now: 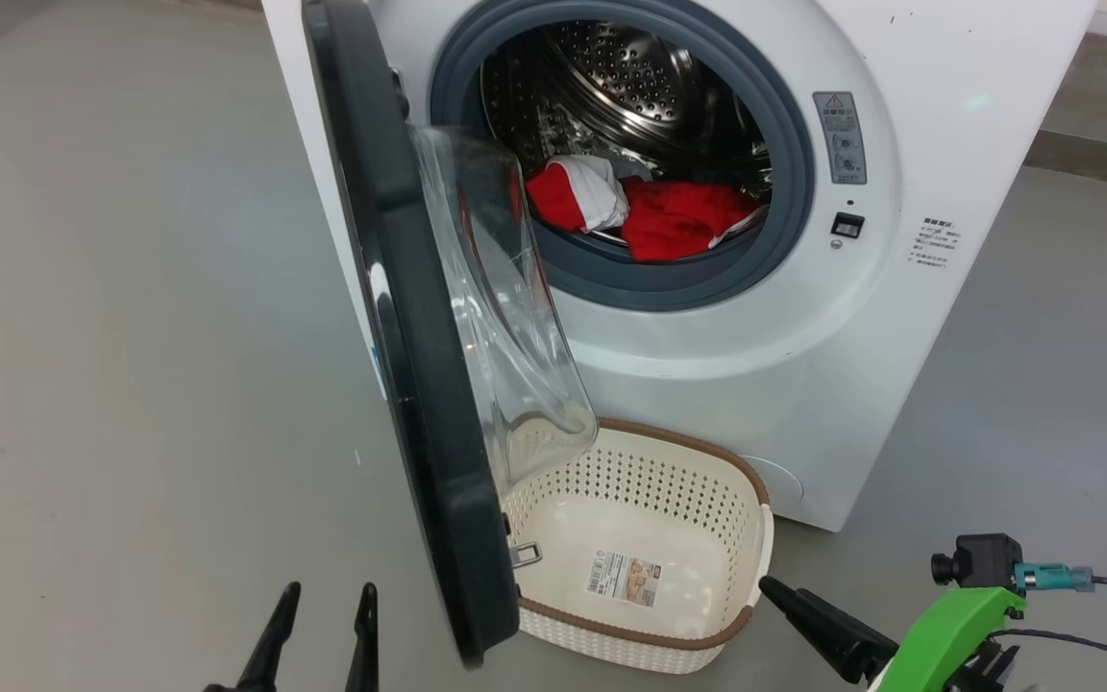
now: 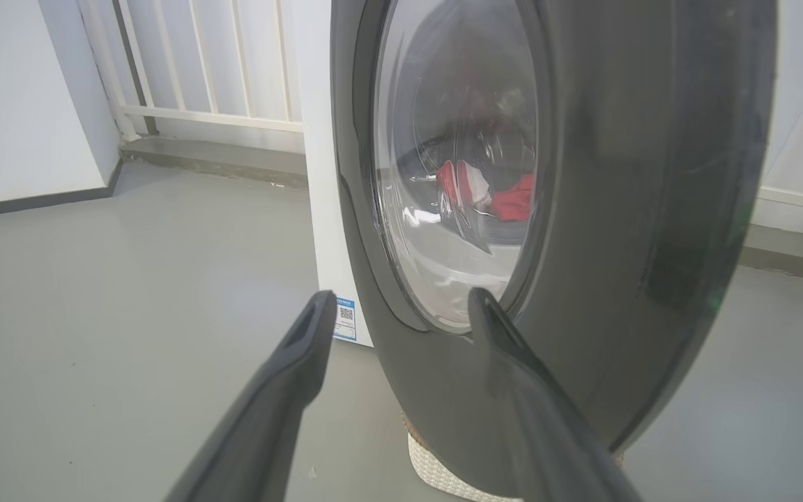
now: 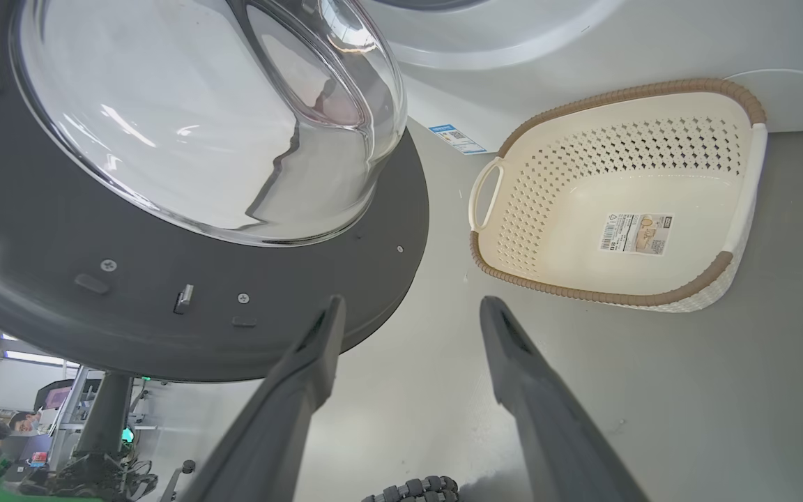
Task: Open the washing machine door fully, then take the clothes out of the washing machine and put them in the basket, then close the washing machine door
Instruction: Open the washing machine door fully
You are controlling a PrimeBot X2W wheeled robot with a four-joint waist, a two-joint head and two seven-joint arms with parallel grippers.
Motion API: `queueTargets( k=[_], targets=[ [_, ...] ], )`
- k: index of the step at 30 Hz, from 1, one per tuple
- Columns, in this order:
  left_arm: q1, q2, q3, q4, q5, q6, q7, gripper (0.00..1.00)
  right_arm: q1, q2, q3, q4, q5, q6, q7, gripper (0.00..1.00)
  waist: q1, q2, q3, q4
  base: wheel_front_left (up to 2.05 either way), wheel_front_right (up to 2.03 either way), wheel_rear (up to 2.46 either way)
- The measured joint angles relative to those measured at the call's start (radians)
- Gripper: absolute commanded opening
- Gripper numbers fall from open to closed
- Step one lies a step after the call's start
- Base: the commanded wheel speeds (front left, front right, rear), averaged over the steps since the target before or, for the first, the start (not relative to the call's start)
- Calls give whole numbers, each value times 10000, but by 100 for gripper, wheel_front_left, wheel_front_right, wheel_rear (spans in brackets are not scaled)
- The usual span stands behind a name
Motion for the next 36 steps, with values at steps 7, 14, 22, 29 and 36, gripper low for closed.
queueTargets(
  k=[7,14,22,29,36],
  targets=[
    [5,0,17,2,0,-2,0,100,-1,-525,848,19,-360,0,-1350,100,0,0,-33,-38,0,0,0],
    [35,2,42,6,0,-15,0,100,-3,-1016,1848,151,-888,0,-2974,100,0,0,-31,-98,0,0,0],
    [35,0,84,54,0,-17,0,100,-83,-1290,2863,869,-1499,0,-4316,100,0,0,4,-192,0,0,0],
    [35,2,94,75,0,-19,0,100,-254,-1152,2403,1039,-2796,0,-4424,100,0,0,29,-196,0,0,0],
    [35,0,98,104,0,-19,0,100,128,-627,876,552,-4826,0,-4429,100,0,0,62,-168,0,0,0]
  ],
)
